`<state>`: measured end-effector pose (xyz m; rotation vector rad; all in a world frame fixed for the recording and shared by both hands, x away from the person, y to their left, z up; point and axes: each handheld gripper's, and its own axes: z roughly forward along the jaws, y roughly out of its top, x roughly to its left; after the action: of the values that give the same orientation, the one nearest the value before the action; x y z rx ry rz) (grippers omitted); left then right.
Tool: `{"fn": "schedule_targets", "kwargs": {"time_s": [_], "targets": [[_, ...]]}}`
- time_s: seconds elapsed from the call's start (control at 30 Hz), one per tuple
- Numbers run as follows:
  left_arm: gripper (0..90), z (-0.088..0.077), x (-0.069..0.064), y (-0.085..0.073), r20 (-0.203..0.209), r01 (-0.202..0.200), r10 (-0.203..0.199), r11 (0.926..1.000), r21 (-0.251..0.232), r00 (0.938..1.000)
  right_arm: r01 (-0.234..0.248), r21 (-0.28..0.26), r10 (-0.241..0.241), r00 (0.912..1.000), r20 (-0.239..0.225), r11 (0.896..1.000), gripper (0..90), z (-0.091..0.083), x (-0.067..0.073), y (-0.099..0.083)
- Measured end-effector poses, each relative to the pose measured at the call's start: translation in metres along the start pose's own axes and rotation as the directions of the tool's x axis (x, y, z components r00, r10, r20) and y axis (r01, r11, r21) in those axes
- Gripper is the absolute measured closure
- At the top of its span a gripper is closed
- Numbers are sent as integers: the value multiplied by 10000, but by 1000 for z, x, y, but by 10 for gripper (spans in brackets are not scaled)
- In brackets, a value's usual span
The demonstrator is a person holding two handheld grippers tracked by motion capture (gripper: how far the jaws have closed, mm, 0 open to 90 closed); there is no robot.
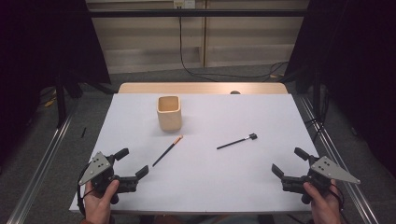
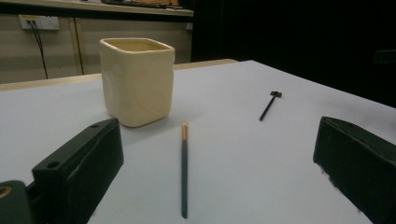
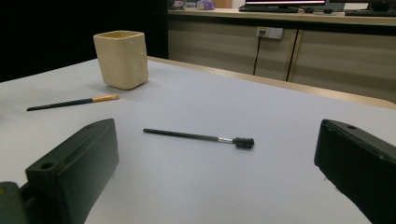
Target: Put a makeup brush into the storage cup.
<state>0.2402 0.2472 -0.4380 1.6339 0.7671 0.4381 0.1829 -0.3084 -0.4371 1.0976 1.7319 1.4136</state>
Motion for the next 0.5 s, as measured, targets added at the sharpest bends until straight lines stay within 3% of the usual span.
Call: {"fn": "schedule_targets", "kwargs": {"time_s": [0.17, 0.2, 0.5], "targets": [[17, 2, 2, 0, -45, 160, -160, 9998, -107, 9999, -95, 35, 95, 9999, -49, 9999, 0, 1, 0, -1], [16, 3, 1, 1, 46, 137, -136, 9998, -121, 9999, -263, -11, 263, 9996, -69, 9997, 0, 0, -1, -1], [17, 1, 1, 2, 28, -47, 48, 9999, -143, 10000, -205, -14, 205, 9998, -84, 9998, 0, 2, -1, -2]]}}
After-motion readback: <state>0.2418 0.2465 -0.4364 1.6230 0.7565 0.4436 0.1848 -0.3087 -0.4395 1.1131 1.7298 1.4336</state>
